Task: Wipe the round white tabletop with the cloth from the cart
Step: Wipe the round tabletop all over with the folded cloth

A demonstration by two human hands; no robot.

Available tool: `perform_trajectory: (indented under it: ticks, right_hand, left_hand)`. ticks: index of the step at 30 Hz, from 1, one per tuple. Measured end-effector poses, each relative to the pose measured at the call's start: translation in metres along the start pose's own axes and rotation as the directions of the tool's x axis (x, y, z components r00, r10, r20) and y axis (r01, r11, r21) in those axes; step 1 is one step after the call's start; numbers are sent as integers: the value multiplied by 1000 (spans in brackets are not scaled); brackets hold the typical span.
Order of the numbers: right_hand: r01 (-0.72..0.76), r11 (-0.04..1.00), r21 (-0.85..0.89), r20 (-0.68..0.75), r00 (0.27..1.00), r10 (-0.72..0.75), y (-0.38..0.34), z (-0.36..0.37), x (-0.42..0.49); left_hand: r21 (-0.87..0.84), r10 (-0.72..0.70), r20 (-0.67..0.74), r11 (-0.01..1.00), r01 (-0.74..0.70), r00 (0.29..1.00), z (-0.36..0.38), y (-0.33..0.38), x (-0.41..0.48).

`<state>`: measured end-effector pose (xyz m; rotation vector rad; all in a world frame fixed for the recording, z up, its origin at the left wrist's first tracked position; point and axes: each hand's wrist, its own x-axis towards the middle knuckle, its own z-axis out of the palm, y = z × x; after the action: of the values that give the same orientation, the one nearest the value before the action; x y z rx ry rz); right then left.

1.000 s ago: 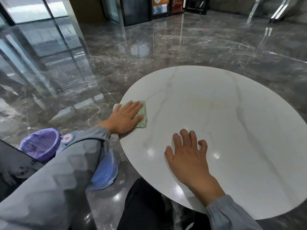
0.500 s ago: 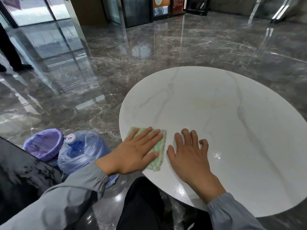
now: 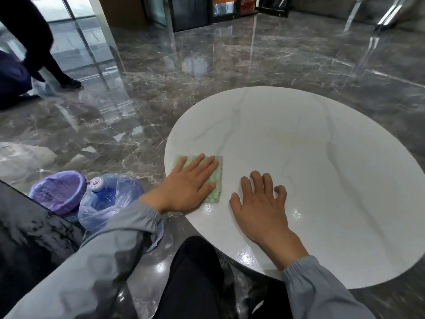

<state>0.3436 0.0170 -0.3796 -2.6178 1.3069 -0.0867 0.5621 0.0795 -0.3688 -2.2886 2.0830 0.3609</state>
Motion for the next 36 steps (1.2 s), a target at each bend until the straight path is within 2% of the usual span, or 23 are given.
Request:
perform_trajectory:
  ticks: [5, 10, 14, 21, 24, 27, 30, 32, 33, 35, 36]
  right_hand:
    - [3, 1000, 10, -5, 1000, -3, -1, -2, 0]
    - [7, 1000, 15, 5, 1000, -7, 0, -2, 0]
    - [21, 1000, 15, -25, 999, -20, 1, -2, -1]
    - [28, 999, 28, -22, 999, -27, 1, -4, -2]
    - [36, 989, 142, -56, 998, -29, 9, -13, 0]
    - [-31, 931, 363, -130, 988, 83, 24, -34, -4]
    - [-59, 891, 449, -188, 969, 159, 38, -49, -15]
    - [-59, 854, 517, -220, 955, 199, 43, -55, -21]
    - [-48, 838, 543, -232, 951, 205, 43, -56, -23]
    - [-11, 836, 548, -248, 953, 175, 33, -54, -27]
    - [24, 852, 522, -266, 954, 136, 23, -51, -29]
  left_hand:
    - [9, 130, -107, 992, -130, 986, 27, 42, -57]
    - [-1, 105, -32, 994, -105, 994, 19, 33, -47]
    - [-26, -4, 21, 1000, 5, 1000, -4, 12, -11]
    - [12, 14, -10, 1000, -14, 1000, 0, 17, -3]
    - [7, 60, -39, 998, -60, 997, 9, 40, -14]
    - [21, 133, -75, 991, -131, 988, 20, 77, -27]
    - [24, 200, -122, 980, -199, 972, 31, 108, -34]
    - [-78, 222, -153, 969, -236, 963, 29, 112, -35]
    - [-233, 190, -200, 944, -235, 961, 25, 108, -34]
    - [-598, -44, -304, 786, -154, 952, 15, 94, -31]
    - [-660, -192, -358, 744, -102, 914, 12, 82, -28]
